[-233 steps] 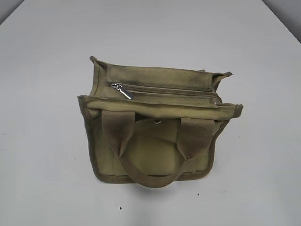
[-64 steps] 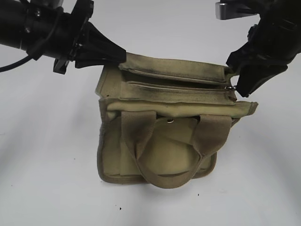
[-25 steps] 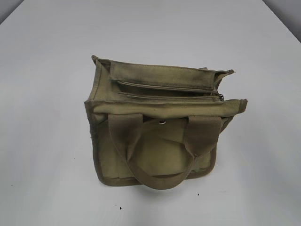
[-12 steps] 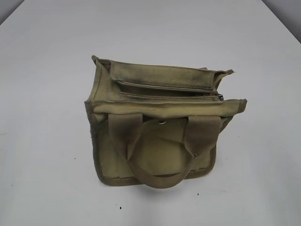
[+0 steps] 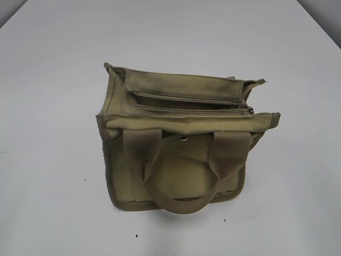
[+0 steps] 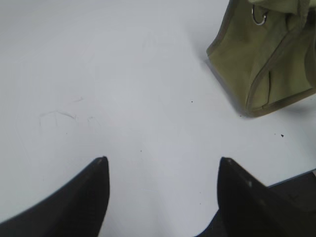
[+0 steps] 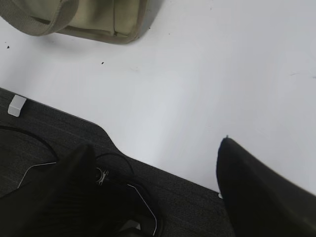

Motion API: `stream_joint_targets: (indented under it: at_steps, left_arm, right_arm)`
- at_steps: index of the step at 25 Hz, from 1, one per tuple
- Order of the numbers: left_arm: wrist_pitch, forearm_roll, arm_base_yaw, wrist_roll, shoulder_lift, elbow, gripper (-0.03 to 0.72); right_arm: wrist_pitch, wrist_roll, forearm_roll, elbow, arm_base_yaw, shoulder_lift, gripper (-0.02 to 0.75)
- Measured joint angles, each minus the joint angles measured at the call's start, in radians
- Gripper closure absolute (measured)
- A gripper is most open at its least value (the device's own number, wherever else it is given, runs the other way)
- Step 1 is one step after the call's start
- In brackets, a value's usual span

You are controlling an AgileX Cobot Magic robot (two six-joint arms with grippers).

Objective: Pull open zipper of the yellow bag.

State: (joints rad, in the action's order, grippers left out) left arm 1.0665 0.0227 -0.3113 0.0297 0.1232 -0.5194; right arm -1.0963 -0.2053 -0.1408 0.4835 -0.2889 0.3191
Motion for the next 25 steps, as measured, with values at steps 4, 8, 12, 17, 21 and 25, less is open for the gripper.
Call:
stream_joint_targets:
  at_steps: [4, 8, 12, 17, 21, 25]
  left_arm:
    - [-0.003, 0.0, 0.0, 0.0, 0.0, 0.0, 0.161]
    - [-0.003, 0.001, 0.0, 0.0, 0.0, 0.0, 0.161]
    - [-0.003, 0.001, 0.0, 0.0, 0.0, 0.0, 0.161]
    - [-0.003, 0.001, 0.0, 0.0, 0.0, 0.0, 0.161]
    - [-0.003, 0.001, 0.0, 0.0, 0.0, 0.0, 0.161]
    - [-0.004, 0.002, 0.001, 0.0, -0.001, 0.0, 0.161]
  right_arm:
    - [0.002, 0.0, 0.0, 0.0, 0.0, -0.001, 0.154]
    - [0.002, 0.0, 0.0, 0.0, 0.0, -0.001, 0.154]
    - [0.002, 0.001, 0.0, 0.0, 0.0, -0.001, 0.154]
    - [0.002, 0.001, -0.001, 0.0, 0.0, -0.001, 0.154]
    - [0.002, 0.001, -0.001, 0.0, 0.0, -0.001, 0.154]
    - [0.003, 0.001, -0.004, 0.0, 0.014, -0.001, 0.154]
